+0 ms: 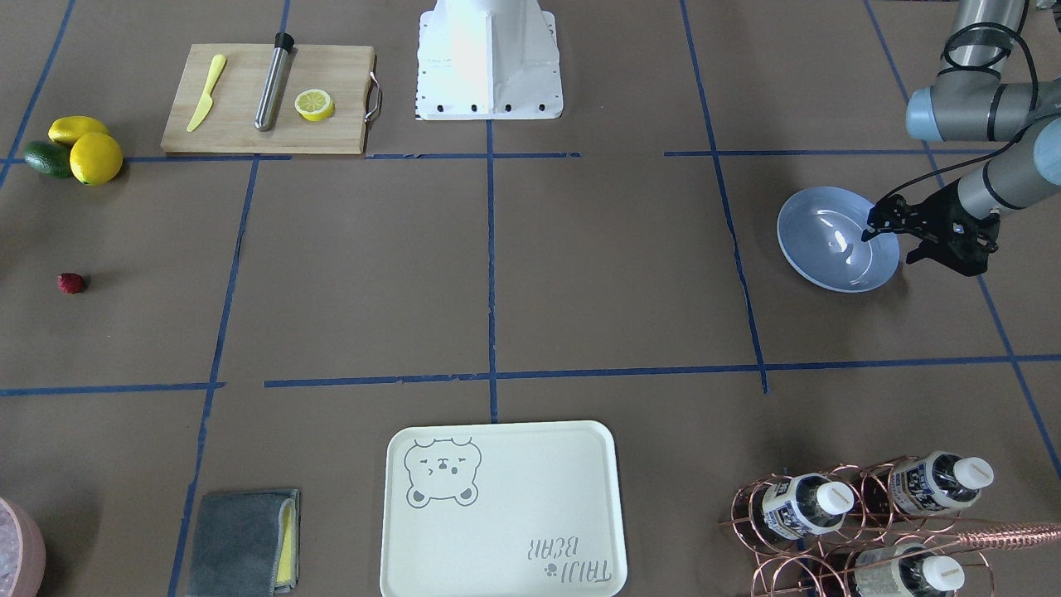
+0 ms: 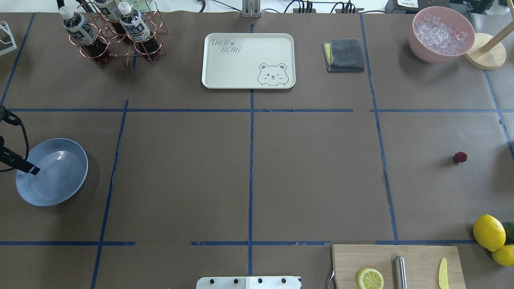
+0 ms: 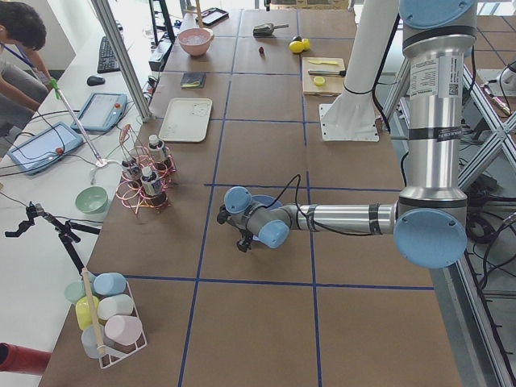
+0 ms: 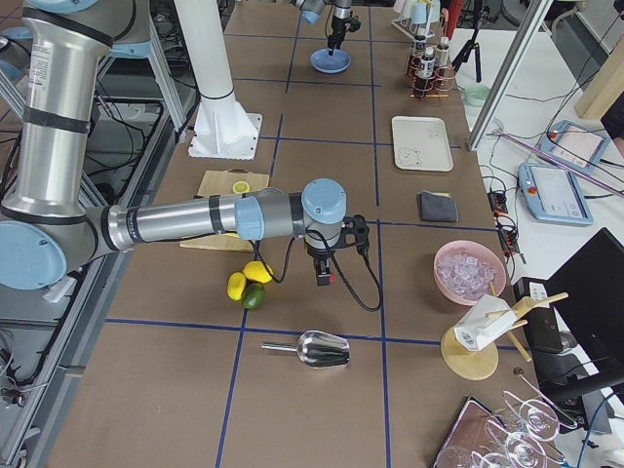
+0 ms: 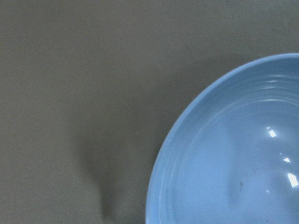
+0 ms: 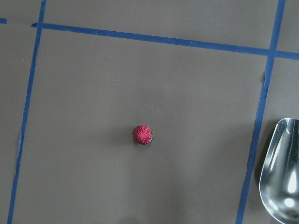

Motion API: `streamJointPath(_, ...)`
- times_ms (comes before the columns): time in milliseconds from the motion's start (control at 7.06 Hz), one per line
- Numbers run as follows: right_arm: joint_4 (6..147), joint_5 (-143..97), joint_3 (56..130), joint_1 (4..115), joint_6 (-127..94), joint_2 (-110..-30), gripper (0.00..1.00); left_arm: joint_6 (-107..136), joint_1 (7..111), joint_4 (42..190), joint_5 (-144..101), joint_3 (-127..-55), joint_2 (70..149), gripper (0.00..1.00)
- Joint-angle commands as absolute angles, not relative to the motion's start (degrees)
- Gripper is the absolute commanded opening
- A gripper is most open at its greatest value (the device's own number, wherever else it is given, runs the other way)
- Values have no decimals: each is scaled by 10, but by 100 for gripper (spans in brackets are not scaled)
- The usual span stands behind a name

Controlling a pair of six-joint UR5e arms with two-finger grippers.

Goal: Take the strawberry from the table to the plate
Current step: 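Grasp the rim of the light blue plate with the left gripper, then slide the light blue plate with the left gripper to the table center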

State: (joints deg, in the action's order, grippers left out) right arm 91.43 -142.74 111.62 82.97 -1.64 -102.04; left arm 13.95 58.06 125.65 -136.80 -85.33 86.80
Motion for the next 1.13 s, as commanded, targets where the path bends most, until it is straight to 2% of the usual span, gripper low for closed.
streamJointPath(0, 914, -1427, 1116, 830, -17, -1020, 100, 141, 578, 1257, -1368, -853, 874, 0)
streamJointPath(283, 915, -1427, 1116, 830, -17, -1020, 100, 182, 579, 1258, -1385, -887, 881, 0)
streamJointPath(566, 914, -1440, 1116, 830, -17, -1020, 100, 440, 577, 1259, -1416, -933, 978, 0)
streamJointPath(991, 914, -1441, 1115, 830, -17, -1020, 100, 770, 422, 1310, -1334, -931, 1122, 0)
